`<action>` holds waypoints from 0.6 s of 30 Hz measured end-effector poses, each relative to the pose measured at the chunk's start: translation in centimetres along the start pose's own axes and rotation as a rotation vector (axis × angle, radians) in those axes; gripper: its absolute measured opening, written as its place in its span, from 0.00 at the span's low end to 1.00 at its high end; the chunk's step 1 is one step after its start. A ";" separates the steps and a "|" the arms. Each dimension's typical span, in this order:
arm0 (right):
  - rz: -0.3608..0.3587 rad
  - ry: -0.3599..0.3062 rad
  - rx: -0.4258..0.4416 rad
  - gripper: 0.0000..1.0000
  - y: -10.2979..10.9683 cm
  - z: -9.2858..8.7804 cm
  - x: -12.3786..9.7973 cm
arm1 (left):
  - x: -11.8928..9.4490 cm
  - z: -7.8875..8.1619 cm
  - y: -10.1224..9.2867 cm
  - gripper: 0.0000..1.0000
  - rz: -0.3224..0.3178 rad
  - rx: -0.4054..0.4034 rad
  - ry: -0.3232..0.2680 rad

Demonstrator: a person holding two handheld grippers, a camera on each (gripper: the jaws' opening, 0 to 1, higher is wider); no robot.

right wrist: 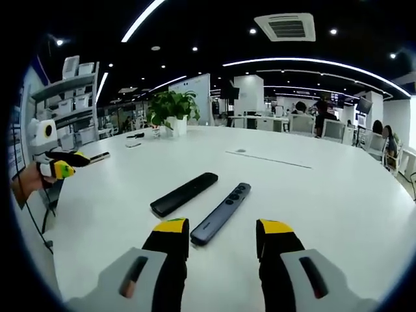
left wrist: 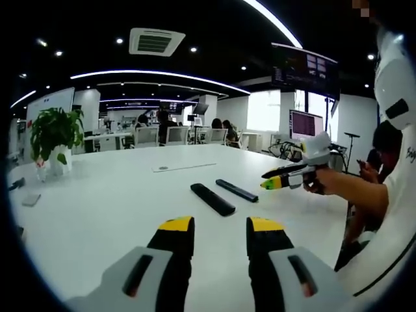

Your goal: Pflip the remote and laser pointer to the front side, press the buttons, and align them neatly on the table

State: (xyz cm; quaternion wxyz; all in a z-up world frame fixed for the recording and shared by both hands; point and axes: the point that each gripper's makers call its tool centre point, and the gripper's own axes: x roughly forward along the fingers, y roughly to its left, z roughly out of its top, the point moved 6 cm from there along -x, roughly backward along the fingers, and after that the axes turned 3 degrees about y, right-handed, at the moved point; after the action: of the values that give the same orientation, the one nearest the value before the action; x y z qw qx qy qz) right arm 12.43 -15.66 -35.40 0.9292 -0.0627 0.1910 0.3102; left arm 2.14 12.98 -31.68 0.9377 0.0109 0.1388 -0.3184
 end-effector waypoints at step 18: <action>0.015 -0.016 -0.018 0.44 0.1 0.5 -1.2 | 0.6 0.0 -0.4 0.33 -0.015 0.007 0.004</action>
State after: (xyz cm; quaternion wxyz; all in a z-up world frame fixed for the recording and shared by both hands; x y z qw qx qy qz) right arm 11.65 -16.12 -34.47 0.9278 -0.0674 0.1813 0.3191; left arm 2.33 12.33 -31.81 0.9349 0.0135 0.1396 -0.3261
